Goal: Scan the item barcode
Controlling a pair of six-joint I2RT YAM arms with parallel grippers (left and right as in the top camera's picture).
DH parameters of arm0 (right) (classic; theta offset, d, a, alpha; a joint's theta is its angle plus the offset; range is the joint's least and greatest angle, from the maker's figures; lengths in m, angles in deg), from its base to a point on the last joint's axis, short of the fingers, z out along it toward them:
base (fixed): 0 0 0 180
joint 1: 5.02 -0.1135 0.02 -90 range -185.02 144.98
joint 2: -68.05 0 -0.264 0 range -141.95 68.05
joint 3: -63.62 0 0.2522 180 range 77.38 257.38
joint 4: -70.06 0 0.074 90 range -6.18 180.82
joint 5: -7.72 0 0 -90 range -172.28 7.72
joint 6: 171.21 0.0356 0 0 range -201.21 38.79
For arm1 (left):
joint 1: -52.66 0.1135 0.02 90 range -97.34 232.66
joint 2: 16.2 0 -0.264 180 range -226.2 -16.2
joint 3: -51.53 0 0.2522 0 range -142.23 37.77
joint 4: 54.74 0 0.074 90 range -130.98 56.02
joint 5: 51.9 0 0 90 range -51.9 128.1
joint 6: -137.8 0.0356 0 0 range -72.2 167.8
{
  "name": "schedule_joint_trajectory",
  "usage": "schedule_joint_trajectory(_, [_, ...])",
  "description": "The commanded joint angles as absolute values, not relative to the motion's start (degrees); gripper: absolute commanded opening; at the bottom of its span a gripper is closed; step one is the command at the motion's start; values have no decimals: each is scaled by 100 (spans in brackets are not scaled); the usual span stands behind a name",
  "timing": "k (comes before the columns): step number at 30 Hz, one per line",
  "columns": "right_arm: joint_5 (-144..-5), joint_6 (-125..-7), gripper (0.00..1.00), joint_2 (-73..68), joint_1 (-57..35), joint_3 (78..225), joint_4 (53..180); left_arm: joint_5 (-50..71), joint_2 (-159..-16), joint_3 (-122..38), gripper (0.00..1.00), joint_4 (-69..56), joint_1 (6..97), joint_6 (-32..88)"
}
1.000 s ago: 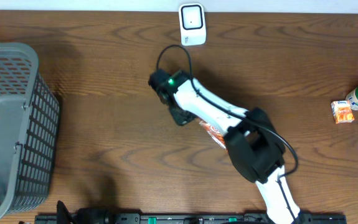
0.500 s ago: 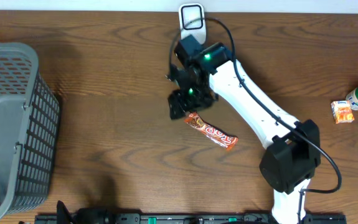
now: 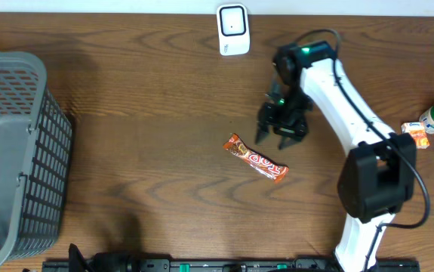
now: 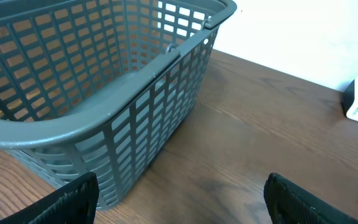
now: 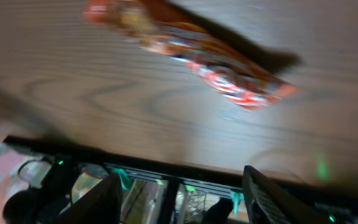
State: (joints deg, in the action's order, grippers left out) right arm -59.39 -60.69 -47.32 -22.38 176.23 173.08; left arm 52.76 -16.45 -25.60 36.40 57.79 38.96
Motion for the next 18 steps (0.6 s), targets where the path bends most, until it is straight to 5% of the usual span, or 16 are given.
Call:
schedule_joint_trajectory(1, [-6378, -5873, 59, -3836, -1913, 17177, 17338, 5223, -1639, -2556, 85, 3634, 5761, 3892])
schedule_joint_trajectory(5, [-6398, -6028, 67, -2442, -1327, 16163, 17056, 5223, -1639, -2556, 85, 3634, 5761, 3892])
schedule_joint_trajectory(9, [-5991, -6067, 97, -711, -649, 14617, 16084, 5223, -1639, -2556, 86, 3634, 5761, 3892])
schedule_joint_trajectory(18, [-4315, -4692, 97, 1025, -505, 10819, 12128, 5223, -1639, -2556, 85, 3634, 5761, 3892])
